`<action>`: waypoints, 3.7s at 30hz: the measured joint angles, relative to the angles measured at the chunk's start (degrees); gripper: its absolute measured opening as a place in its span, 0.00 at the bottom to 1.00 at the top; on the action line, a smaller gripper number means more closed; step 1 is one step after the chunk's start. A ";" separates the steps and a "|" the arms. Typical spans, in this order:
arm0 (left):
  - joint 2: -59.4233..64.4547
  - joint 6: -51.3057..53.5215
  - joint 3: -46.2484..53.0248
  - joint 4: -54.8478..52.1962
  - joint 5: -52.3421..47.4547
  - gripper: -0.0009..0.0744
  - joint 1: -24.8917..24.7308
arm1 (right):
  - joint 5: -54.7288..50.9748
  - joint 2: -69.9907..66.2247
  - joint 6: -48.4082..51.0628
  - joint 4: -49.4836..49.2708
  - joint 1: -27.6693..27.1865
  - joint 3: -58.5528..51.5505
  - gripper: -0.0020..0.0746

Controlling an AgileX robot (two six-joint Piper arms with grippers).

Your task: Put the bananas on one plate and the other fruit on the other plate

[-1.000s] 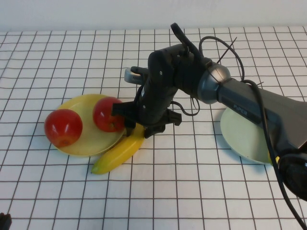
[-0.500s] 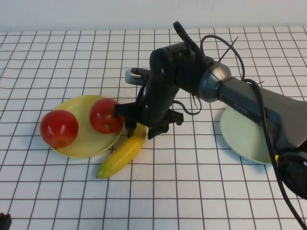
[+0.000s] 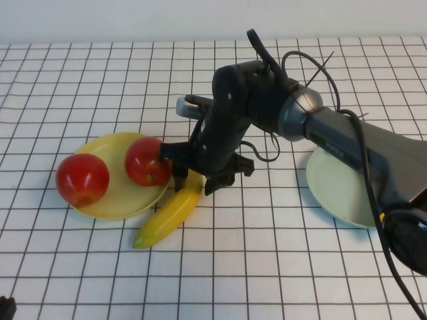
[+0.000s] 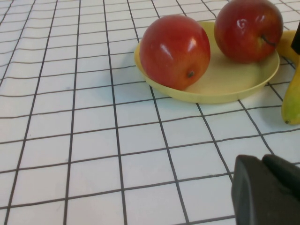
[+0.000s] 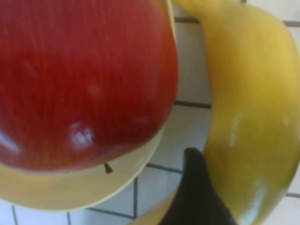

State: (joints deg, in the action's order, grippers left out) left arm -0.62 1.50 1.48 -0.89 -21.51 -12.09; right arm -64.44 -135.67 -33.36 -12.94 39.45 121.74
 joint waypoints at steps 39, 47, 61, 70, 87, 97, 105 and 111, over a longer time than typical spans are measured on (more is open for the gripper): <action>0.00 0.00 0.00 0.00 0.00 0.01 0.00 | -6.10 9.34 6.96 17.91 0.24 3.72 0.46; 0.00 0.00 0.00 0.00 0.00 0.01 0.00 | -6.22 16.93 13.65 18.24 -5.84 -9.41 0.46; 0.00 0.00 0.00 0.00 0.00 0.01 0.00 | -6.12 19.60 27.22 19.40 -18.02 -21.44 0.46; 0.00 0.00 0.00 0.00 0.00 0.01 0.00 | -6.02 19.60 28.95 21.62 -18.58 -23.73 0.56; 0.00 0.00 0.00 0.00 0.00 0.01 0.00 | 19.65 42.95 27.74 11.95 -18.73 -44.21 0.06; 0.00 0.00 0.00 0.00 0.00 0.01 0.00 | 48.87 79.71 28.75 9.94 -18.73 -79.56 0.01; 0.00 0.00 0.00 0.00 0.00 0.01 0.00 | 51.38 103.46 28.89 12.45 -18.73 -96.56 0.01; 0.00 0.00 0.00 0.00 0.00 0.01 0.00 | 51.48 114.89 28.89 15.95 -18.73 -103.08 0.01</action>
State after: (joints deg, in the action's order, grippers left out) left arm -0.62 1.50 1.48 -0.89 -21.51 -12.09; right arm -12.96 -20.78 -4.47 3.00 20.72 18.66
